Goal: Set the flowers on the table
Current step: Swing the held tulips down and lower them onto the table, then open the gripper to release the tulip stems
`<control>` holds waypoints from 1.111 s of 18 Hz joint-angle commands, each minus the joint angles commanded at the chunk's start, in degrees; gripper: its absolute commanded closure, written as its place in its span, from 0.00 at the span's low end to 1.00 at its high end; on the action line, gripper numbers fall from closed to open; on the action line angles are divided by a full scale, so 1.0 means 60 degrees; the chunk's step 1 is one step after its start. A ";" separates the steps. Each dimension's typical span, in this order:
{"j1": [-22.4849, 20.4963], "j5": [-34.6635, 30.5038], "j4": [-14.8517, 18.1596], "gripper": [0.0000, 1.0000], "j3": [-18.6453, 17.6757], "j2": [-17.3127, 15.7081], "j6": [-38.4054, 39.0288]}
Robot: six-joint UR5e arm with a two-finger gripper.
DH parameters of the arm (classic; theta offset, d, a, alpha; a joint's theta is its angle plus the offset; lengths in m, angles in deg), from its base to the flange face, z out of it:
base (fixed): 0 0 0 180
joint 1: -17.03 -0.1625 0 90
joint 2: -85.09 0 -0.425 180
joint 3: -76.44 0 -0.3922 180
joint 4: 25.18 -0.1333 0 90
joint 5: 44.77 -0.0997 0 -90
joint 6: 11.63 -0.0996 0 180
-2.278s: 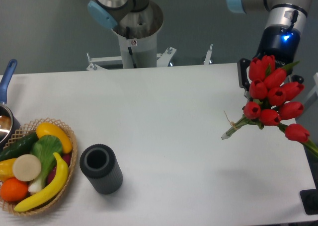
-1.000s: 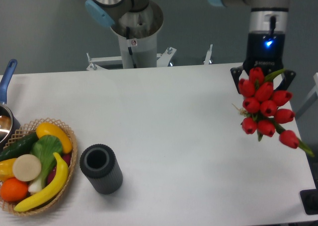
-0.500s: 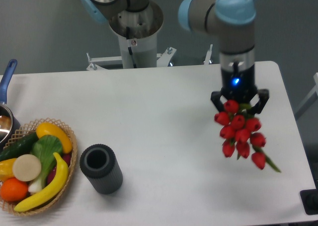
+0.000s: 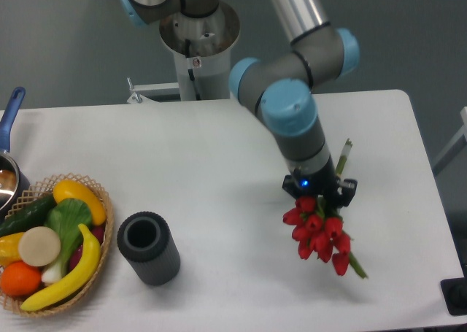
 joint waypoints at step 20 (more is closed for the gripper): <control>0.0134 0.0349 0.0132 0.00 0.0367 -0.0333 0.0161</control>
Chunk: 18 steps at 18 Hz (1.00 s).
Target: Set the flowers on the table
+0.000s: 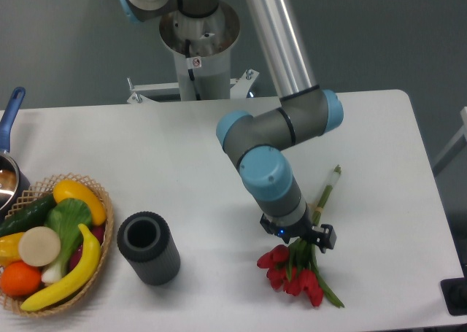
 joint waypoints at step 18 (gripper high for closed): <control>-0.3340 0.3869 0.5873 0.00 0.0967 -0.2843 -0.6518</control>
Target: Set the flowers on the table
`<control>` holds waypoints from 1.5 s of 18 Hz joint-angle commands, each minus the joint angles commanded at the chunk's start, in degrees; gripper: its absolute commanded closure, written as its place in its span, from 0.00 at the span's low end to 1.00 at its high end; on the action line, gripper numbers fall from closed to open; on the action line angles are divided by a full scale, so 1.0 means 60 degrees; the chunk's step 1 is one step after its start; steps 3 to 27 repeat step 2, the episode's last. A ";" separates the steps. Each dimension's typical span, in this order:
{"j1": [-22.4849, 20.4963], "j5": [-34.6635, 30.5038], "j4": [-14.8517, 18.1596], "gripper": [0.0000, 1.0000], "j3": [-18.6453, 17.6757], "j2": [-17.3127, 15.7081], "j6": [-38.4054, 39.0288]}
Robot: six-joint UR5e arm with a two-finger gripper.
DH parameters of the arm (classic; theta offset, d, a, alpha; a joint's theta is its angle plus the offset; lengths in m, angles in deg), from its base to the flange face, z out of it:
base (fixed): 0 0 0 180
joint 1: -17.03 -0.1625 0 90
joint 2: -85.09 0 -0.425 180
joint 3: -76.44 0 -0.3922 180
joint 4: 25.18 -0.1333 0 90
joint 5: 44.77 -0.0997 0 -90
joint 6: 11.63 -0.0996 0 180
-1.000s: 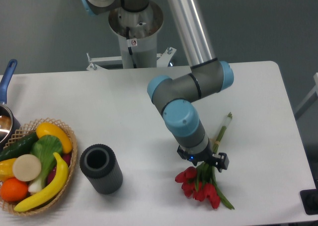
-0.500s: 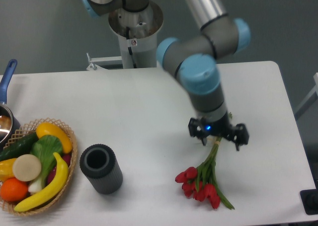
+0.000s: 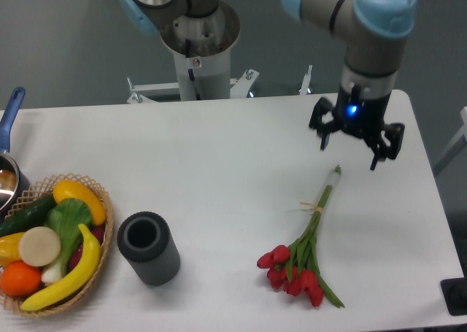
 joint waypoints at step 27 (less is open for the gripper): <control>-0.0001 0.0000 -0.0042 0.00 -0.0029 -0.0030 -0.0133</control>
